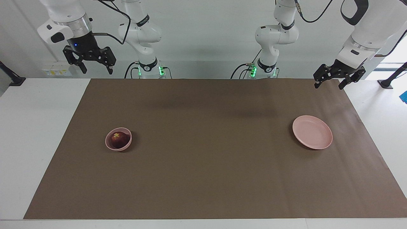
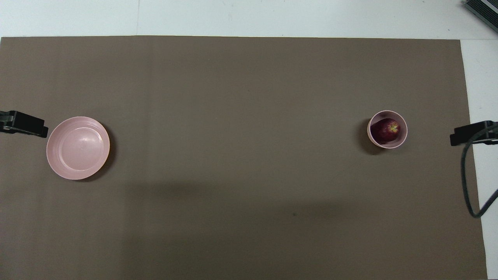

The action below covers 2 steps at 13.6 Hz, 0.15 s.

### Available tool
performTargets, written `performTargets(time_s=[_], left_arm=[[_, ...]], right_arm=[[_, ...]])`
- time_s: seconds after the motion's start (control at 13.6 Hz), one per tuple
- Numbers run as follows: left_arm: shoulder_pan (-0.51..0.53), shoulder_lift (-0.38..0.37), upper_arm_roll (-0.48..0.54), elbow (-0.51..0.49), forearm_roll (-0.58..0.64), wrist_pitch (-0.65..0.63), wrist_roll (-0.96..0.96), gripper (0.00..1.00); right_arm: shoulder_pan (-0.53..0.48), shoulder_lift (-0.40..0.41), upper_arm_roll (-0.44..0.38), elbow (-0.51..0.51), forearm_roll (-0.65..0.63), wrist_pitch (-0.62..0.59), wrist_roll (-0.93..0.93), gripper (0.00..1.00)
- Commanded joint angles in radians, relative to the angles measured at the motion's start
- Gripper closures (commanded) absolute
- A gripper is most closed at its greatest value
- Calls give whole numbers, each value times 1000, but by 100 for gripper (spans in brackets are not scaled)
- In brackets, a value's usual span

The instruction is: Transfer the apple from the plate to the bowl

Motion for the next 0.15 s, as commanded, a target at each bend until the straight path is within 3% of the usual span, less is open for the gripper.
performTargets(time_s=[0.0, 0.07], left_arm=[[1, 10, 1, 20, -3, -24, 12, 0], [1, 10, 1, 20, -3, -24, 8, 0]], right_arm=[[-5, -13, 2, -5, -2, -7, -4, 0], [-4, -13, 2, -5, -2, -7, -4, 0]])
